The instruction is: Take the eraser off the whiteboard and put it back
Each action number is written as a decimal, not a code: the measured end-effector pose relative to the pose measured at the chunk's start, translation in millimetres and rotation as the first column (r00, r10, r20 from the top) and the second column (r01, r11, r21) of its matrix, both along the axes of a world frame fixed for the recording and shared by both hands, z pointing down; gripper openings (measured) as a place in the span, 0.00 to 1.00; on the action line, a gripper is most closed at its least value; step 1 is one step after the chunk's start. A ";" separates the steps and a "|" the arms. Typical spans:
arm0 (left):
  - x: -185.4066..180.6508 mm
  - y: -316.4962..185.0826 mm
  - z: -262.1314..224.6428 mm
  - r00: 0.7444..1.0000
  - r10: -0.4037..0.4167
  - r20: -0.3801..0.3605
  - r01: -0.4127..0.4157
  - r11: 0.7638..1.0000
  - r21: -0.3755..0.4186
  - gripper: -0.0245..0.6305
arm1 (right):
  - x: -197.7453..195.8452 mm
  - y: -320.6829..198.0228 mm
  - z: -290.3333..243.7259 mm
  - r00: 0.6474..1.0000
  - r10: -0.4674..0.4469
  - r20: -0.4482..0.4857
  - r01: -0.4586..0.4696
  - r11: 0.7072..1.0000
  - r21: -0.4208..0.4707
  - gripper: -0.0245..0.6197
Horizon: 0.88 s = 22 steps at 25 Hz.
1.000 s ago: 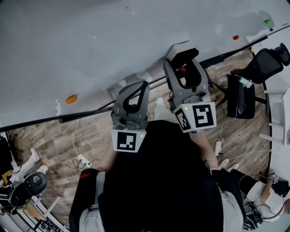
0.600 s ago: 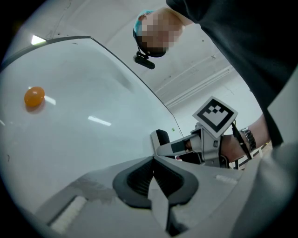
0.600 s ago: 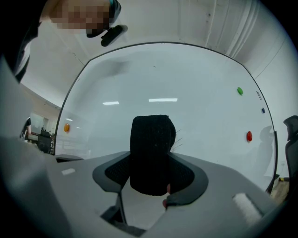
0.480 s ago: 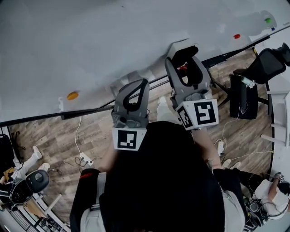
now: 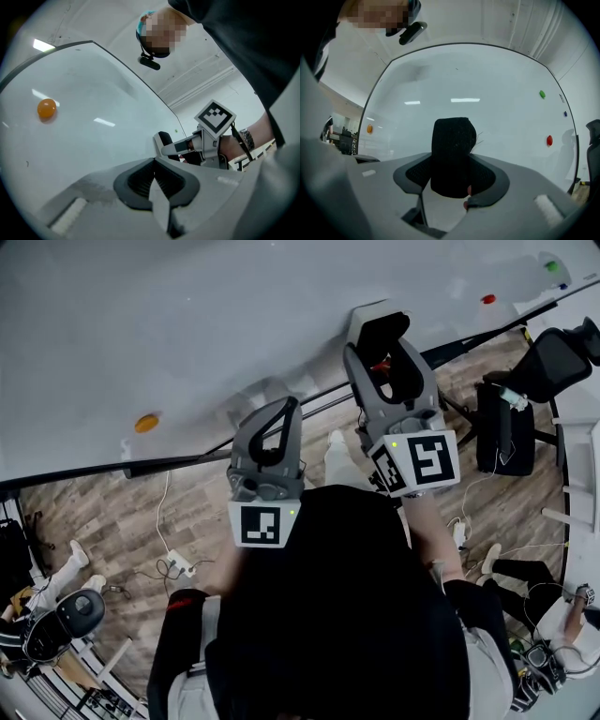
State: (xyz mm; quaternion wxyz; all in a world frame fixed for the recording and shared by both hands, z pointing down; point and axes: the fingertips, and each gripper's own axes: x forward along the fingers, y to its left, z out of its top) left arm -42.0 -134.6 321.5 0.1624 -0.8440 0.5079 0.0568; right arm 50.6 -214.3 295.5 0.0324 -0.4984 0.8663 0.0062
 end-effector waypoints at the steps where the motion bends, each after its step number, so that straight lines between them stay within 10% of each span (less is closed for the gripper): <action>1: -0.8 1.7 0.3 1.000 0.001 0.002 -0.001 1.000 0.000 0.04 | 0.1 1.8 -1.0 1.000 0.000 0.000 0.000 1.000 0.003 0.39; 22: -3.7 30.8 -1.5 1.000 0.022 -0.003 -0.022 1.000 0.017 0.04 | 21.8 45.7 -13.5 0.999 0.037 -0.011 -0.037 0.999 0.031 0.39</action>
